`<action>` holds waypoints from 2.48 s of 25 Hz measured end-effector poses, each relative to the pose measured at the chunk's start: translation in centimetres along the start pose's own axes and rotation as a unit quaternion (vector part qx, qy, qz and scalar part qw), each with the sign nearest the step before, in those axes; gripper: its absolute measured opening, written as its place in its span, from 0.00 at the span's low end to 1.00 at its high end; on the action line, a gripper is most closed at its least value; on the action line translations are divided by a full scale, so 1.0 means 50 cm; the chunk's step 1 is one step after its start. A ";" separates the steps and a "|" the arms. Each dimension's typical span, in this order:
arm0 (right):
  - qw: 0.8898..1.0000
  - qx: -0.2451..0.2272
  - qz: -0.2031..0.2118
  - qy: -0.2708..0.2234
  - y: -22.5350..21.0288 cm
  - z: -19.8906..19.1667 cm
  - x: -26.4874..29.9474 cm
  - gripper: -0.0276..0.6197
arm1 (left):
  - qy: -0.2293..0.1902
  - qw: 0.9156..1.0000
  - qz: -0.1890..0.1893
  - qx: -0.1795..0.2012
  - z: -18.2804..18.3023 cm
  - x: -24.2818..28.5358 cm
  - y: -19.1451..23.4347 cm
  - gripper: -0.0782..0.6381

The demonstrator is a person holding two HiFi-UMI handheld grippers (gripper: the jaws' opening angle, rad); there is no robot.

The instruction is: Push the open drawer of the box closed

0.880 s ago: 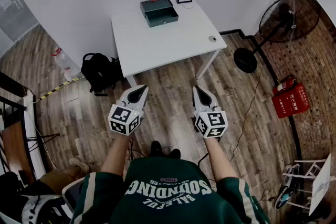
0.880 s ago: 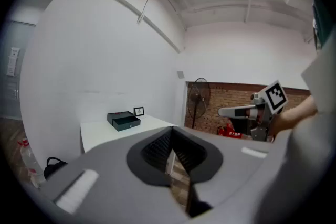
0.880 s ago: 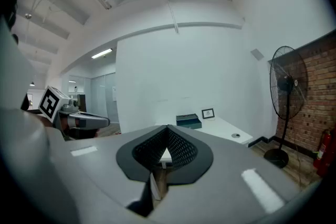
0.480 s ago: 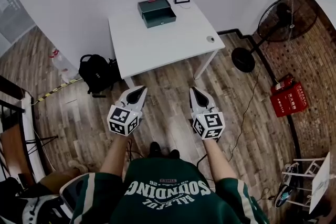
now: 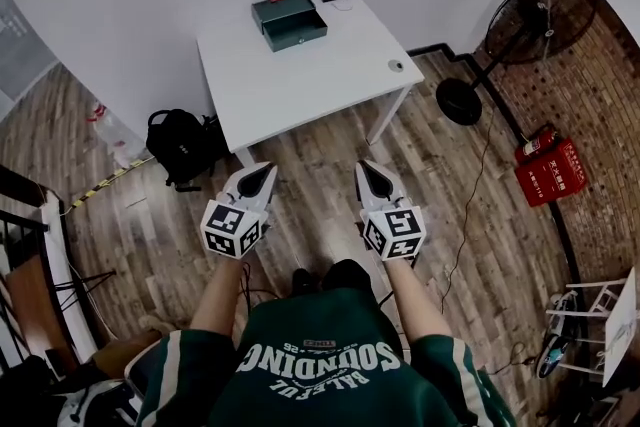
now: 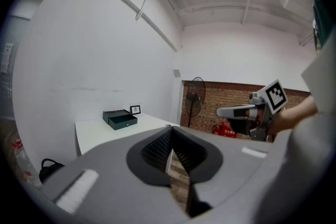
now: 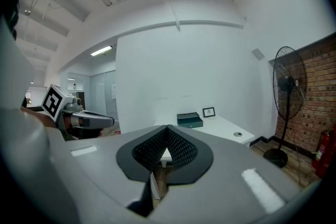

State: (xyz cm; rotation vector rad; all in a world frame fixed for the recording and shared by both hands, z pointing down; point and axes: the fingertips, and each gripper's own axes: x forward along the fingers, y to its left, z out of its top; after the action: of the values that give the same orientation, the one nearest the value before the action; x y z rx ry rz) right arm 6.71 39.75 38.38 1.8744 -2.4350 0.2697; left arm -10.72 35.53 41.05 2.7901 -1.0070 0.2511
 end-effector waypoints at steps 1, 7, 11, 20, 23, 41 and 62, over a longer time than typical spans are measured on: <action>1.000 0.000 -0.001 -0.001 -0.001 0.001 0.003 0.05 | 0.000 1.000 -0.001 0.000 0.000 0.002 0.003 0.18; 1.000 0.007 -0.003 0.001 -0.021 0.005 0.034 0.05 | 0.008 1.000 -0.009 -0.005 0.001 0.044 0.022 0.18; 1.000 0.009 -0.003 0.005 -0.052 0.001 0.082 0.05 | 0.015 1.000 -0.011 -0.007 -0.001 0.096 0.047 0.18; 1.000 0.019 0.015 0.012 -0.182 0.007 0.278 0.05 | 0.036 0.999 0.005 -0.011 0.014 0.282 0.158 0.18; 0.999 0.014 0.031 0.018 -0.230 0.026 0.364 0.05 | 0.037 0.999 0.020 -0.018 0.034 0.351 0.204 0.18; 0.989 -0.007 0.141 0.035 -0.373 0.133 0.758 0.05 | 0.028 0.989 0.131 -0.054 0.122 0.569 0.407 0.18; 0.988 0.000 0.131 0.077 -0.370 0.088 0.974 0.05 | 0.046 0.991 0.105 -0.065 0.107 0.684 0.582 0.18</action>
State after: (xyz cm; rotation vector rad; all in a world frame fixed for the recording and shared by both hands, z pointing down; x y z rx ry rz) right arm 12.11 -11.99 43.33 1.4688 -2.5679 0.4097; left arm -2.98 -8.74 45.95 2.5334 -1.2483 0.3247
